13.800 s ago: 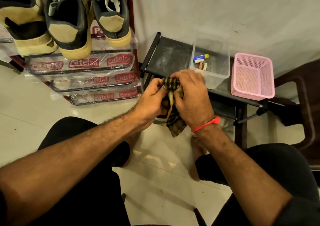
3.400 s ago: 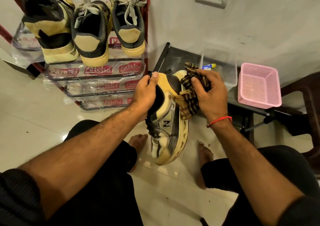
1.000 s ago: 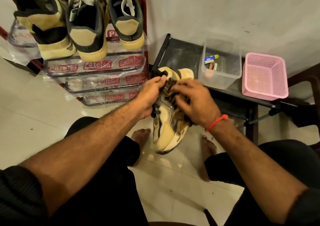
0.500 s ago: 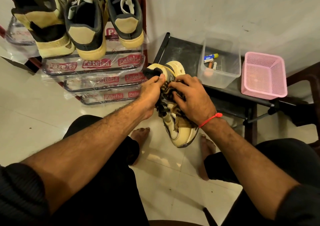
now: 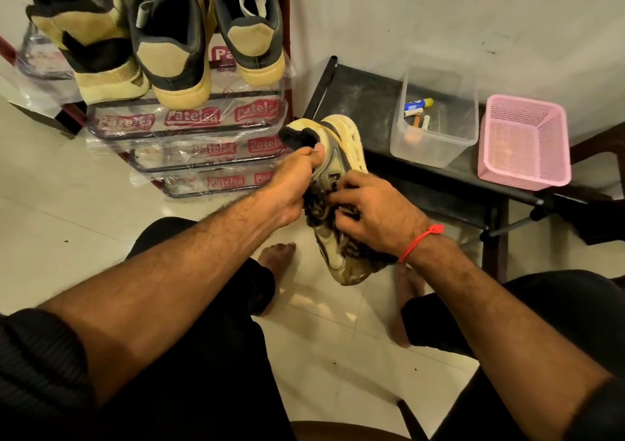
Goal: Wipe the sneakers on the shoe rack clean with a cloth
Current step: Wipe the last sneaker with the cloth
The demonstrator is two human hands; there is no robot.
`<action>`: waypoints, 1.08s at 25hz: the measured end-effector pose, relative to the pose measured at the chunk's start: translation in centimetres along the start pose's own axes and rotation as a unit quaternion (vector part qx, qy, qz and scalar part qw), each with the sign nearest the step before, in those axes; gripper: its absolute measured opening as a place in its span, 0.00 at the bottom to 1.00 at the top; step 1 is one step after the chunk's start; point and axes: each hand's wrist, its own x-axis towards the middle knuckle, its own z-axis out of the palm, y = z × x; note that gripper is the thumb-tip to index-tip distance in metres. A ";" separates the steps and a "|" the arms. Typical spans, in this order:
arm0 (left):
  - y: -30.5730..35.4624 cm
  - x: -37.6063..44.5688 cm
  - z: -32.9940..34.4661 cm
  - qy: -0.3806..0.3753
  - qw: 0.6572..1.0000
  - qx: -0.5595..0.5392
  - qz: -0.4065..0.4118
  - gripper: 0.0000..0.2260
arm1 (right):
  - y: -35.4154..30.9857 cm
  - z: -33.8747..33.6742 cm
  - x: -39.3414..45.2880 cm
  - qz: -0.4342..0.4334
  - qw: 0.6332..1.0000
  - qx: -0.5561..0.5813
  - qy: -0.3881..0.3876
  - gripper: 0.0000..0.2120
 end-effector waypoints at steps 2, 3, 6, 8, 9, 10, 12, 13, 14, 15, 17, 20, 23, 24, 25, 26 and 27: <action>-0.2 -0.4 0.7 -0.023 1.000 -0.008 -0.006 0.11 | 0.2 0.7 0.7 -0.004 0.996 -0.030 0.083 0.15; -0.2 -0.6 0.9 -0.030 0.999 -0.024 -0.009 0.11 | 0.2 0.9 1.0 -0.002 0.992 -0.050 0.113 0.16; 0.2 -0.9 0.6 -0.034 0.997 -0.063 -0.014 0.14 | -0.1 1.1 1.5 0.013 0.987 -0.049 0.150 0.17; 0.5 -0.9 0.3 -0.021 0.996 -0.085 -0.014 0.15 | -0.4 0.5 1.8 0.022 0.992 -0.018 0.120 0.17; 0.8 -0.9 0.1 -0.008 0.995 -0.101 -0.015 0.14 | -0.5 0.2 1.9 0.025 0.996 -0.019 0.081 0.17; 1.0 -0.9 -0.1 0.008 0.993 -0.113 -0.015 0.14 | -0.7 -0.2 1.9 0.029 0.998 -0.035 0.032 0.17; 1.4 -0.7 -0.4 0.045 0.993 -0.113 -0.002 0.12 | -0.7 -0.7 1.3 0.040 0.997 -0.055 -0.046 0.16; 1.6 -0.6 -0.6 0.060 0.992 -0.109 0.005 0.13 | -0.5 -0.9 0.9 0.049 0.997 -0.042 -0.051 0.16; 1.8 -0.5 -0.8 0.071 0.991 -0.112 0.008 0.13 | -0.3 -1.0 0.4 0.060 0.998 -0.018 -0.030 0.16; 2.0 -0.4 -1.0 0.083 0.989 -0.121 0.008 0.14 | -0.2 -1.1 -0.1 0.073 0.997 0.010 0.017 0.17; 2.3 -0.3 -1.3 0.113 0.983 -0.147 -0.006 0.15 | 0.1 -1.1 -0.8 0.099 0.985 0.047 0.132 0.19; 2.3 -0.7 -1.4 0.123 0.971 -0.197 -0.052 0.16 | 0.0 -0.9 -1.2 0.137 0.953 0.131 0.238 0.14; 1.7 -1.0 -1.2 0.081 0.985 -0.139 -0.069 0.12 | 0.0 -0.9 -1.0 0.172 0.908 0.212 0.318 0.13; 1.5 -1.2 -1.0 0.061 0.992 -0.092 -0.065 0.11 | 0.1 -1.1 -1.0 0.178 0.897 0.215 0.343 0.13; 1.3 -1.4 -0.7 0.046 0.997 -0.025 -0.058 0.11 | 0.4 -1.3 -1.0 0.182 0.887 0.215 0.367 0.12; 1.0 -1.5 -0.4 0.048 0.996 0.067 -0.046 0.12 | 0.6 -1.5 -1.0 0.187 0.877 0.218 0.385 0.11; 0.6 -1.4 -0.3 0.069 0.982 0.177 -0.027 0.15 | 0.8 -1.6 -0.9 0.193 0.868 0.226 0.397 0.11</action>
